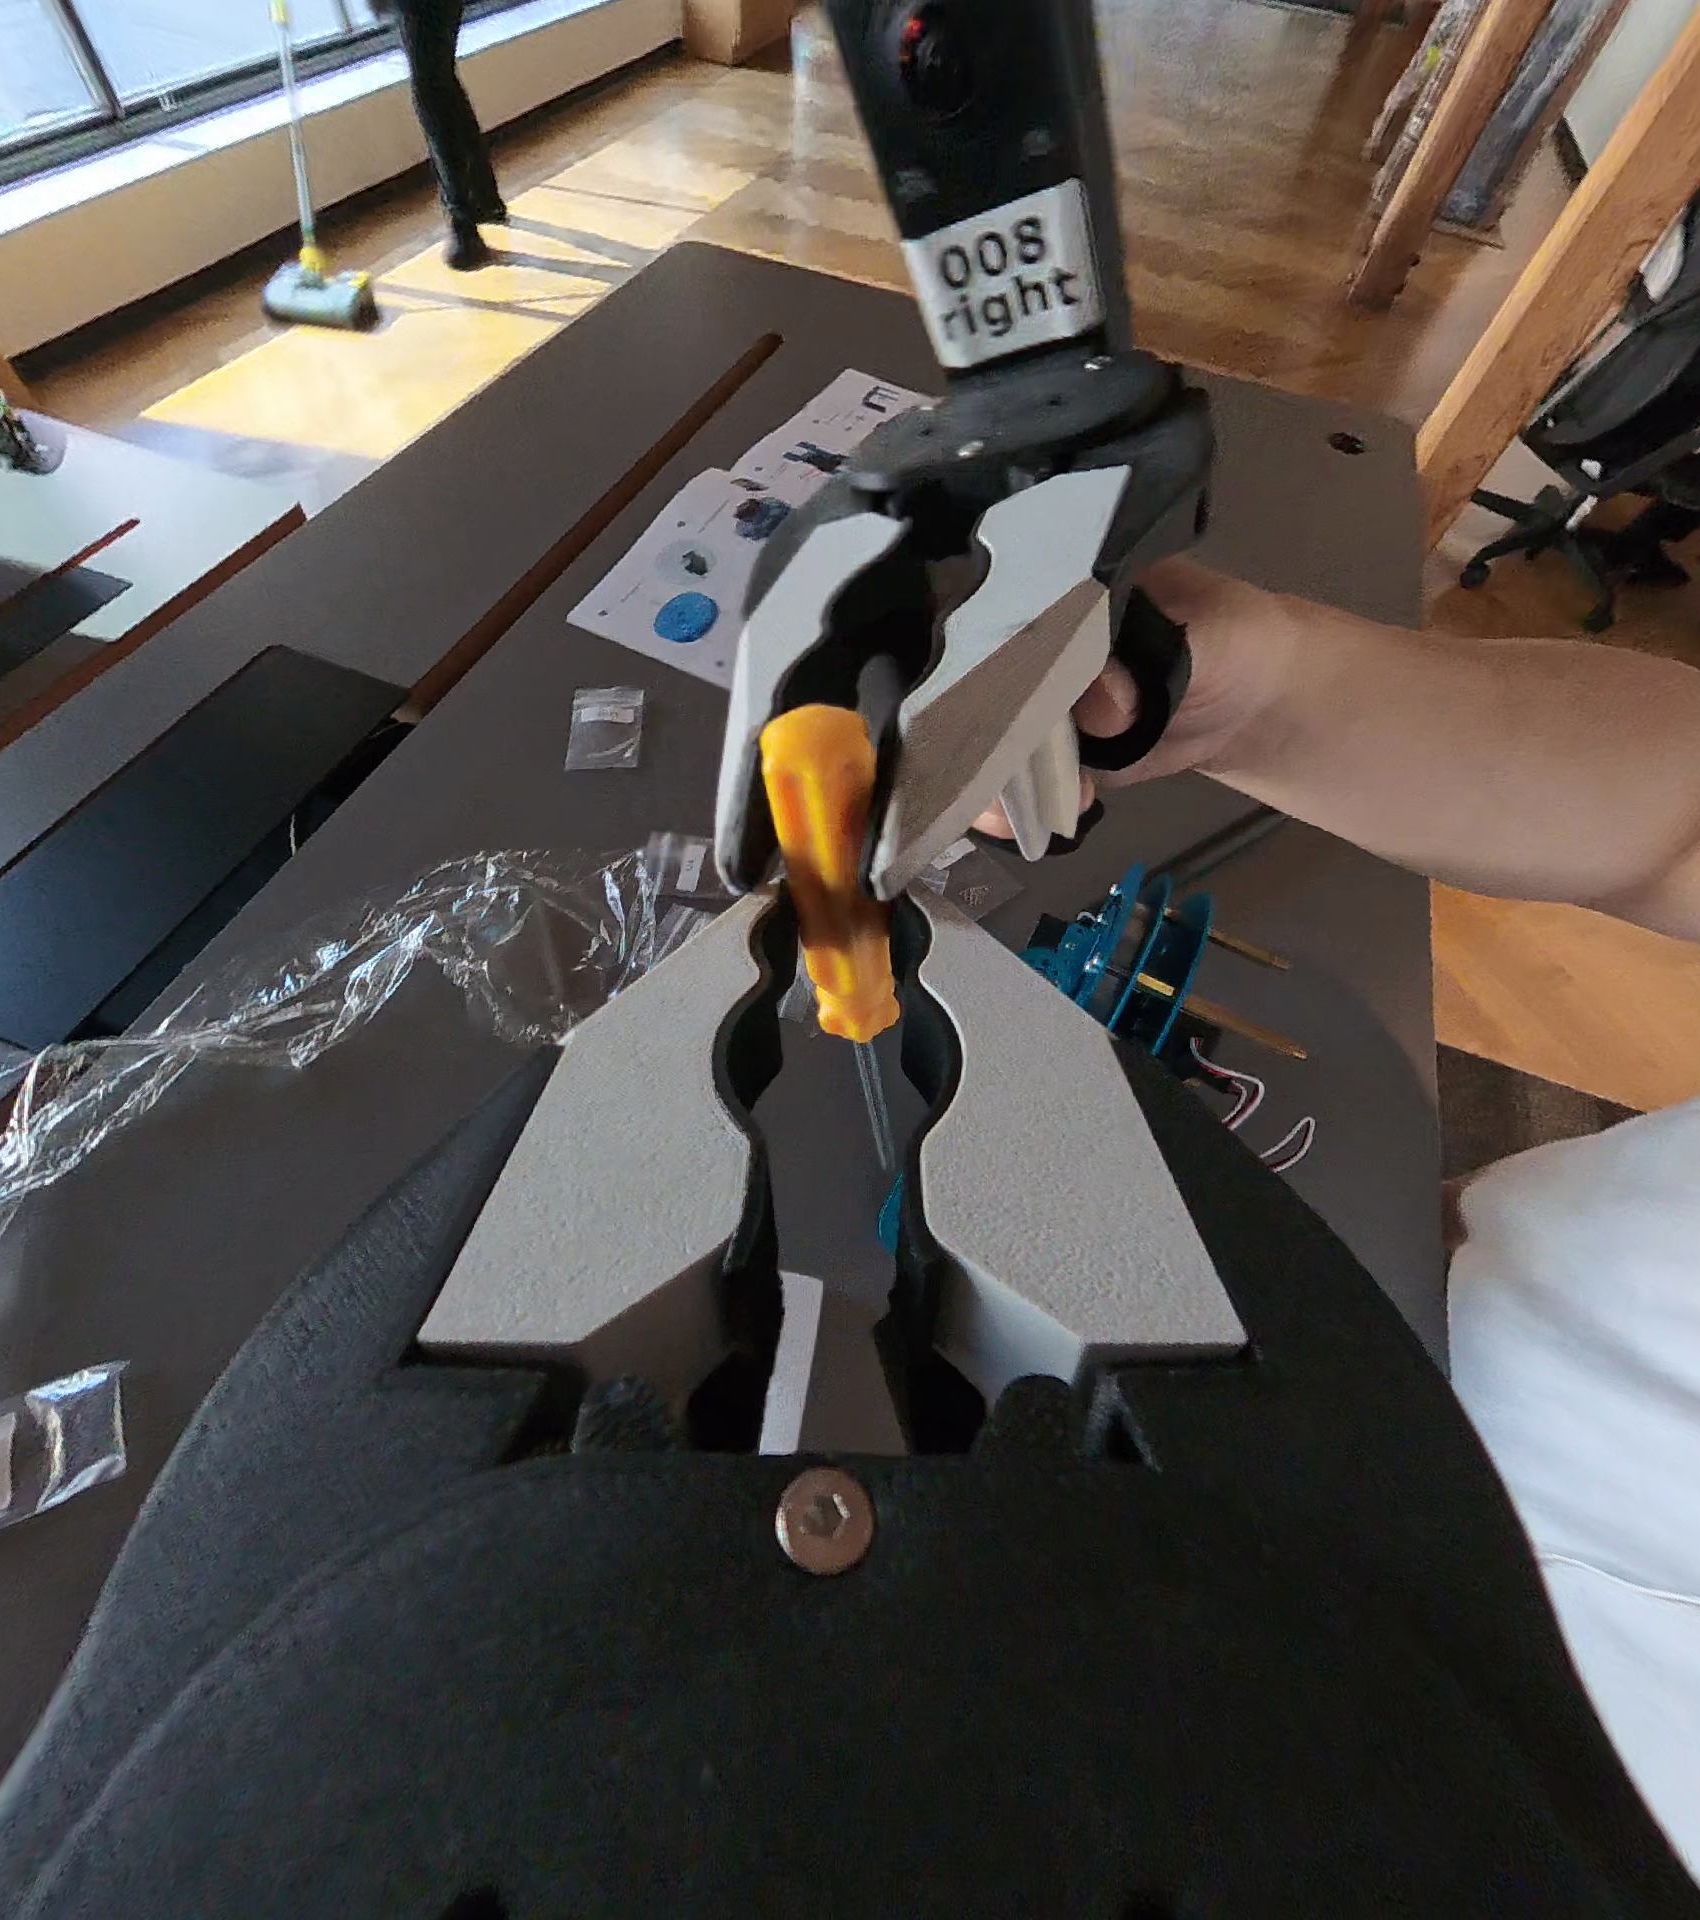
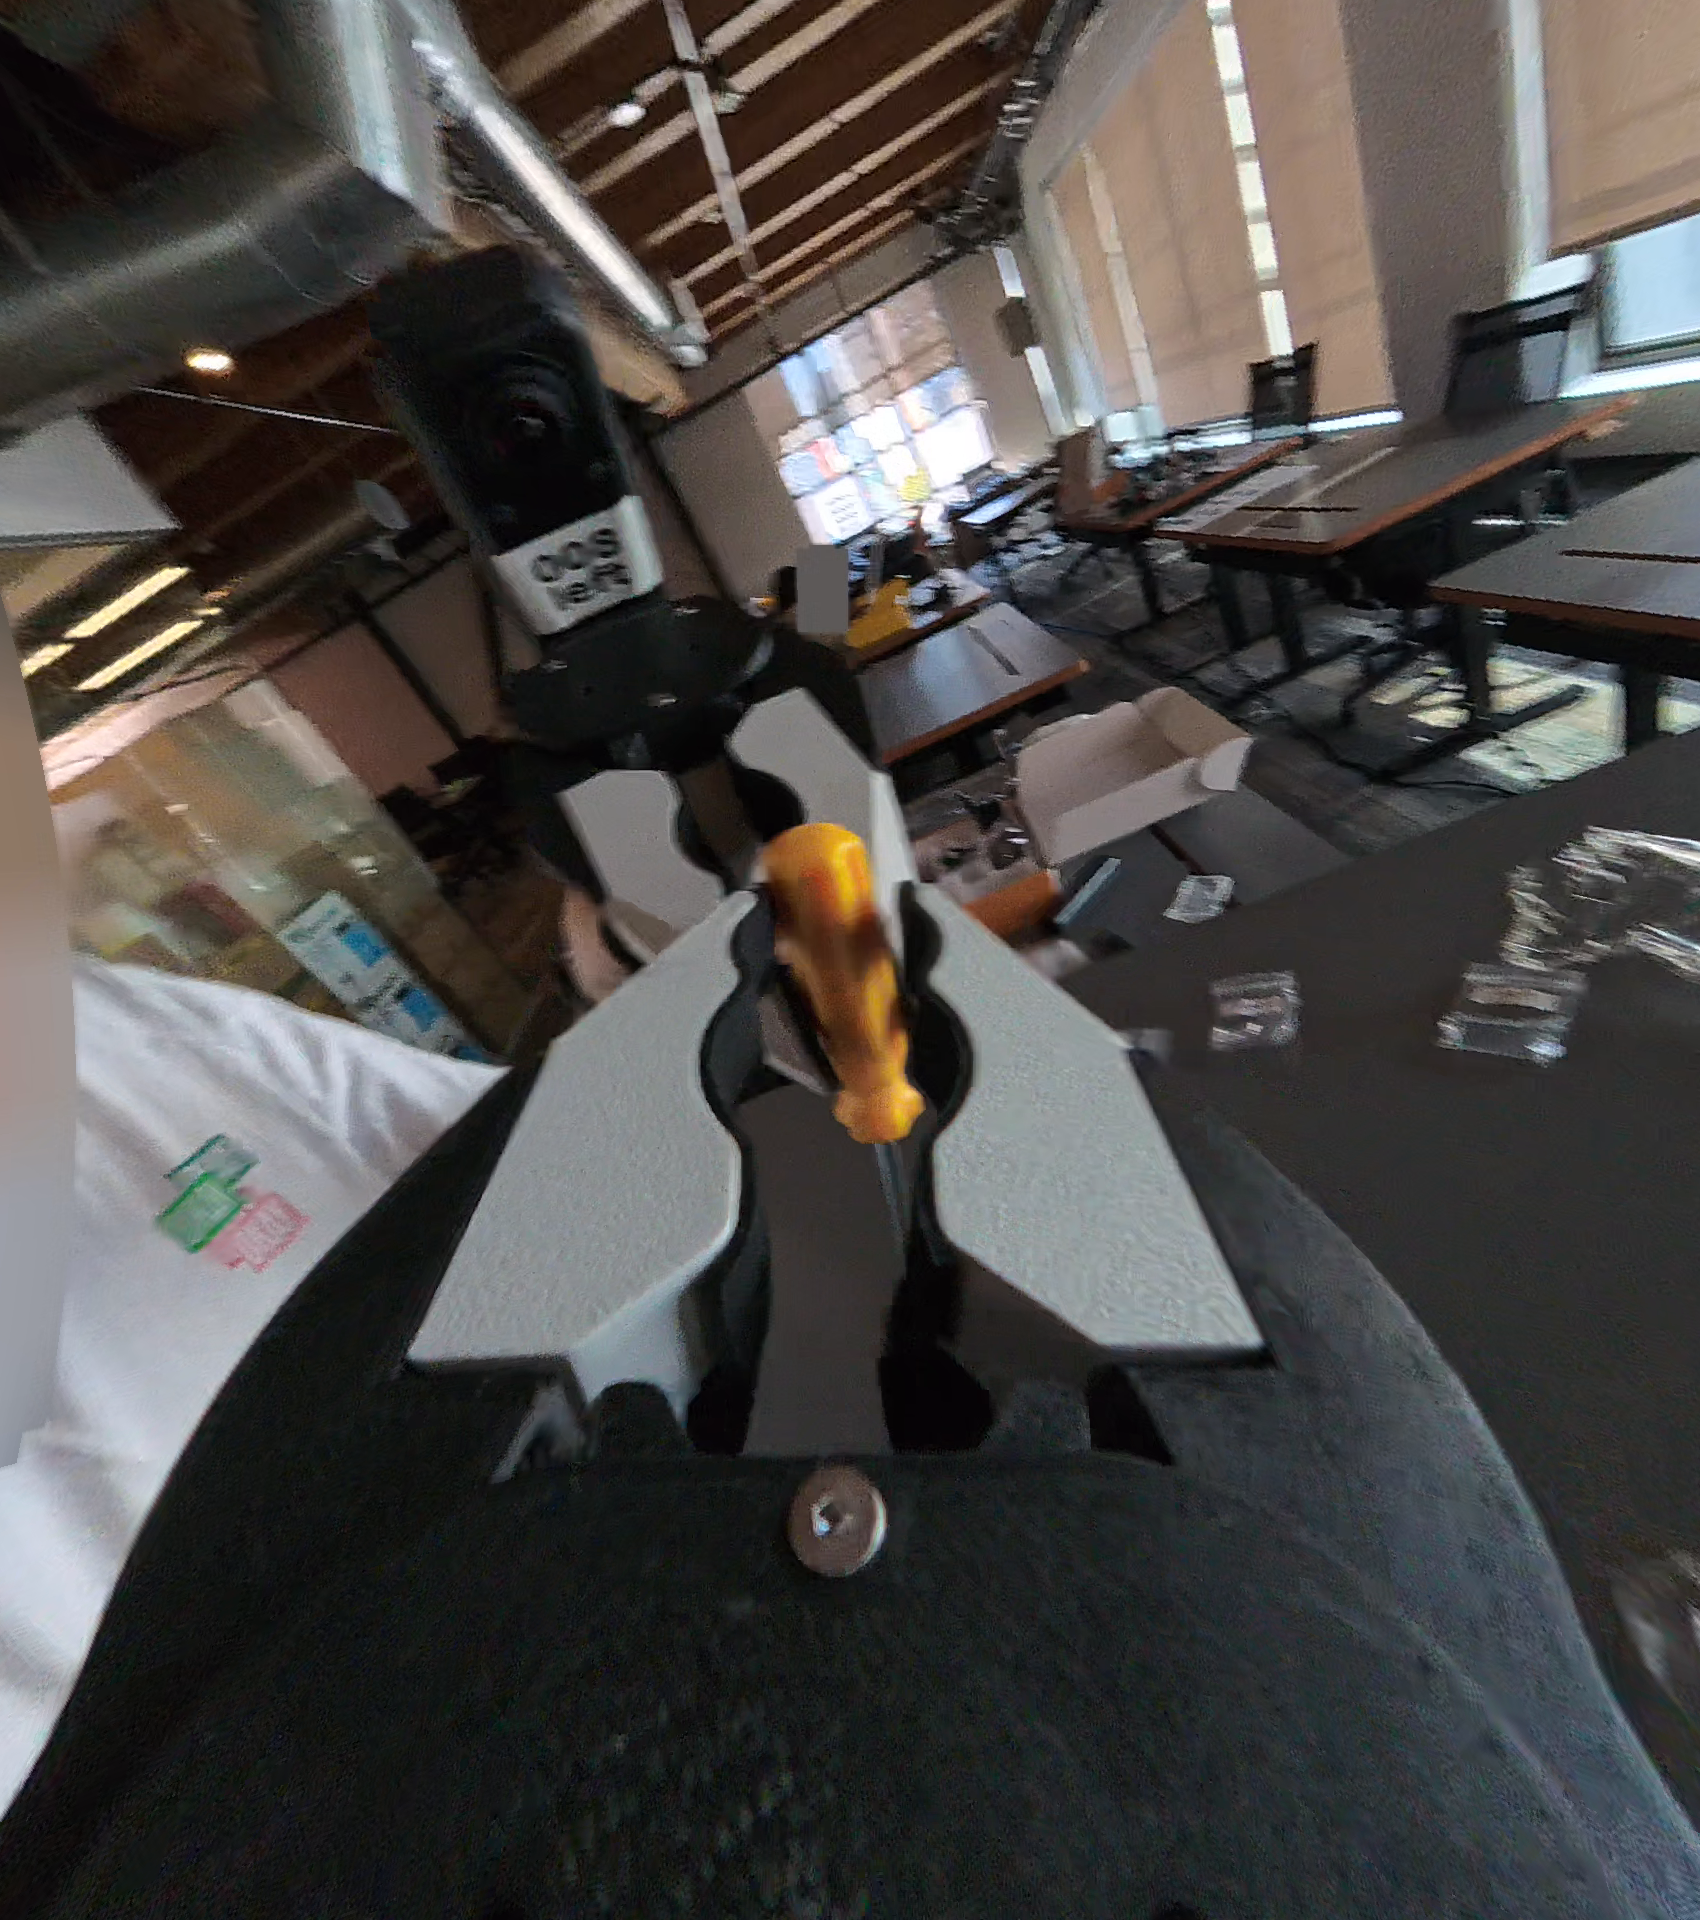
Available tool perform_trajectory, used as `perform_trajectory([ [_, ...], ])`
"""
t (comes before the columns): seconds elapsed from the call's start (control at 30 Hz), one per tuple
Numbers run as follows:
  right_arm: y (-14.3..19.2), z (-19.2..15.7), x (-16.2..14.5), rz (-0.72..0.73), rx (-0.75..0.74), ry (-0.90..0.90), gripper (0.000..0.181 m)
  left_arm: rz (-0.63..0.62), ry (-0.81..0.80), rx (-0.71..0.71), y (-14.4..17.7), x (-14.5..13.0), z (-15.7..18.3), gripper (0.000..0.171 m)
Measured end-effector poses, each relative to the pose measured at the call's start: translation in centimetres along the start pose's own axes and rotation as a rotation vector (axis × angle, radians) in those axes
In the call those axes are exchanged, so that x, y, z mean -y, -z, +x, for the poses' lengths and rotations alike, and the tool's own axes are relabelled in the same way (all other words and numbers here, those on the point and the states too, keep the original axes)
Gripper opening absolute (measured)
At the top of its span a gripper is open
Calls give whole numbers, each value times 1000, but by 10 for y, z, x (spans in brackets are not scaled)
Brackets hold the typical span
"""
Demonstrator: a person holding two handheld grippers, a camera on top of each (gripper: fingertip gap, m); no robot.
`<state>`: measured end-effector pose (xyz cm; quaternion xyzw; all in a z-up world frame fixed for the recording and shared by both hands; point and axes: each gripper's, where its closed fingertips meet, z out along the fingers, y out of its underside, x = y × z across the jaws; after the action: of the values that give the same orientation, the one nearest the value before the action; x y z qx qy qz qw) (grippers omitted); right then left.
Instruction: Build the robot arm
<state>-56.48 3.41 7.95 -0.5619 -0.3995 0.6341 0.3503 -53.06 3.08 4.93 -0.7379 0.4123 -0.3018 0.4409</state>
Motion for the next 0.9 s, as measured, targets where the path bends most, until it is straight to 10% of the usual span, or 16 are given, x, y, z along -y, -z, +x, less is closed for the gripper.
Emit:
perform_trajectory([
  [0.13,6,2,-3,-47,-60,67,17,-48,-72,15,-5,-7,1,27],
  [0.23,28,14,16,23,-192,148,16,-191,-239,277,0,-16,-33,58],
  [0.43,99,27,59,97,-475,401,17,-673,-895,981,51,4,-106,57],
  [0.57,128,21,63,89,-583,495,17,-812,-994,1005,41,-5,-107,55],
  [0.73,142,7,55,82,-602,519,17,-564,-705,857,22,-3,-90,50],
  [0.9,128,-34,47,51,-502,512,17,216,-27,48,-5,44,-10,58],
])
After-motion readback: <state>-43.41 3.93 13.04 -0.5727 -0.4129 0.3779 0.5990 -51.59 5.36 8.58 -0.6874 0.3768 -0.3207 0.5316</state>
